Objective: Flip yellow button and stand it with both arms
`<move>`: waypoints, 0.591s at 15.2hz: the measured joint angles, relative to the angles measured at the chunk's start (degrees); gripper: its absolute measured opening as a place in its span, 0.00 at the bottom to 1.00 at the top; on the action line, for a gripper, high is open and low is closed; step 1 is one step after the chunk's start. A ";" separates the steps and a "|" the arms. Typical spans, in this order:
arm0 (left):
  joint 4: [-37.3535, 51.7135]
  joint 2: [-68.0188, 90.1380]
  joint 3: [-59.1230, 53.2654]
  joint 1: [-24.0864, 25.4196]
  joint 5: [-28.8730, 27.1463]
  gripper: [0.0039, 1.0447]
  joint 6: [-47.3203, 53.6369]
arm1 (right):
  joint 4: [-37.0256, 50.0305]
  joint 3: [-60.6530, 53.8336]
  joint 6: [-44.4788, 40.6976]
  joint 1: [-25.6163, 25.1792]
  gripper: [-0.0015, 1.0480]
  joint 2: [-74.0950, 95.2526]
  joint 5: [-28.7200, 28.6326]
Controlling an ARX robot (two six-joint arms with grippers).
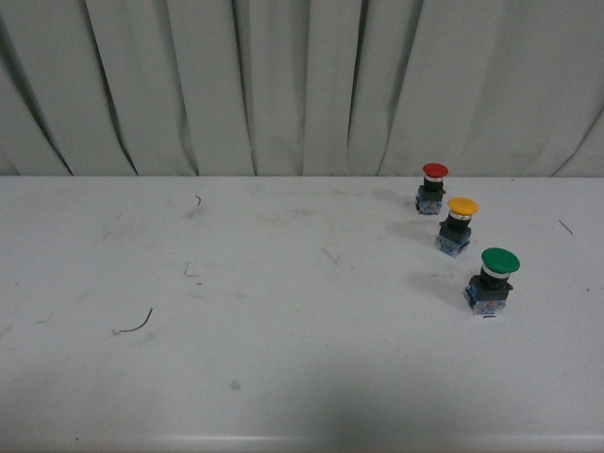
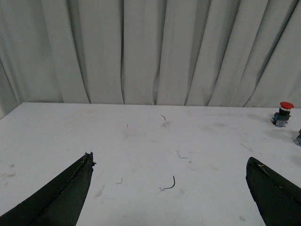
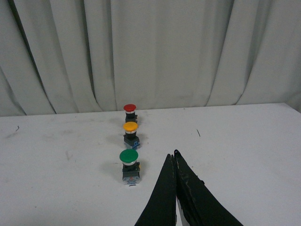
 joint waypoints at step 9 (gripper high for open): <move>0.00 0.00 0.00 0.00 0.00 0.94 0.02 | -11.21 0.00 0.00 0.00 0.02 -11.04 -0.02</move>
